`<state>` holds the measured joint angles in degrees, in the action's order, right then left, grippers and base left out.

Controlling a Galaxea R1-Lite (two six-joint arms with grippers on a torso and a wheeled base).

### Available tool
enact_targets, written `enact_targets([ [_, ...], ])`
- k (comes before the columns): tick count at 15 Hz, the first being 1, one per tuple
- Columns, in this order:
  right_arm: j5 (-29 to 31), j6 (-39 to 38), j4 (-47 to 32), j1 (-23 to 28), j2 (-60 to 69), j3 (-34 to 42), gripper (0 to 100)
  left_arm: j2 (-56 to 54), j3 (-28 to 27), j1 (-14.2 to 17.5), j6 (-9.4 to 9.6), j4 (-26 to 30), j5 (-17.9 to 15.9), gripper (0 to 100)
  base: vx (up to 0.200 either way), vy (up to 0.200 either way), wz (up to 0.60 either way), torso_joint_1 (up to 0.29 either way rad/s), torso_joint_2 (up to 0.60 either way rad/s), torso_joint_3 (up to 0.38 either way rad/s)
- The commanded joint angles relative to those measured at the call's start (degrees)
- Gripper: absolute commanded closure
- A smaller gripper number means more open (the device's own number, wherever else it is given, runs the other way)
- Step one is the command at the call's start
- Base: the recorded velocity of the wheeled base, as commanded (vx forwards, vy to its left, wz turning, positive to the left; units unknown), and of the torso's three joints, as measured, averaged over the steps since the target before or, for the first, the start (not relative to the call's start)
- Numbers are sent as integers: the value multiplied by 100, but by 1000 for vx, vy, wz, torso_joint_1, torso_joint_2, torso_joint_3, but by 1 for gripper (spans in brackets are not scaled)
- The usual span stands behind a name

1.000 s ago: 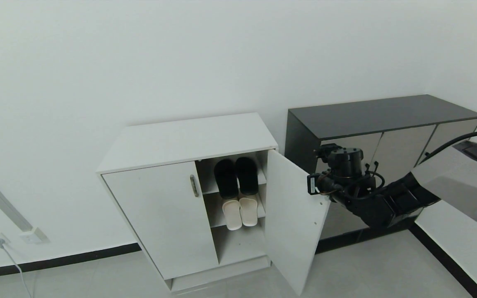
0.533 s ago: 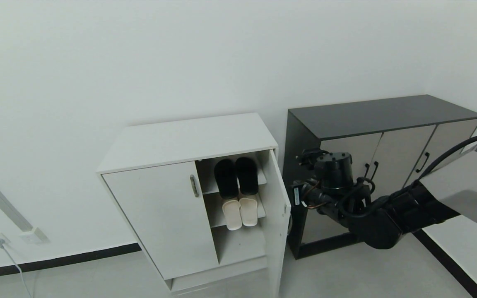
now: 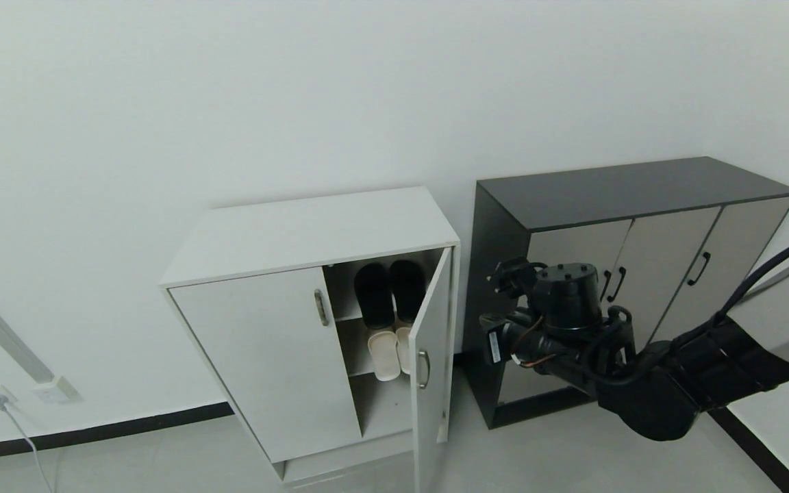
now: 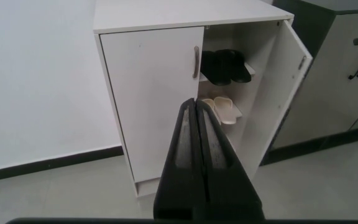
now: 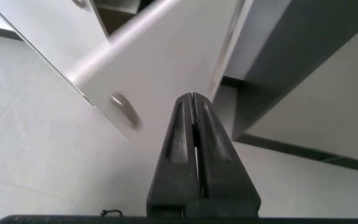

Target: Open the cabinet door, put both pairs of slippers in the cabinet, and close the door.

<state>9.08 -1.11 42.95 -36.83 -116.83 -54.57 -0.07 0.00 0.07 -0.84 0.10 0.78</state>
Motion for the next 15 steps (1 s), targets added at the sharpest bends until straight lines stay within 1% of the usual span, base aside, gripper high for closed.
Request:
enact_targets([
  [1, 6, 23, 12, 0, 38, 51, 100, 7, 0, 1, -4, -1, 1, 100, 0, 0, 0, 0, 0, 0],
  [3, 6, 32, 12, 0, 38, 51, 100, 7, 0, 1, -4, -1, 10, 100, 0, 0, 0, 0, 0, 0],
  [7, -3, 23, 21, -9, 29, 86, 100, 7, 0, 1, -4, -1, 1, 100, 0, 0, 600, 4, 2, 2],
  [8, -100, 23, 29, -9, 56, 122, 100, 7, 0, 1, -4, -1, 1, 100, 0, 0, 0, 0, 0, 0],
  [10, -293, 23, 355, -9, 108, 306, 100, 7, 0, 1, -21, -1, 10, 100, 0, 0, 0, 0, 0, 0],
  [12, -284, 41, 530, -9, 91, 420, 100, 7, 0, 1, -21, -1, 10, 100, 0, 0, 0, 0, 0, 0],
  [15, -293, 32, 557, -9, 143, 605, 100, 7, 0, 1, -21, -1, 10, 100, 0, 0, 0, 0, 0, 0],
])
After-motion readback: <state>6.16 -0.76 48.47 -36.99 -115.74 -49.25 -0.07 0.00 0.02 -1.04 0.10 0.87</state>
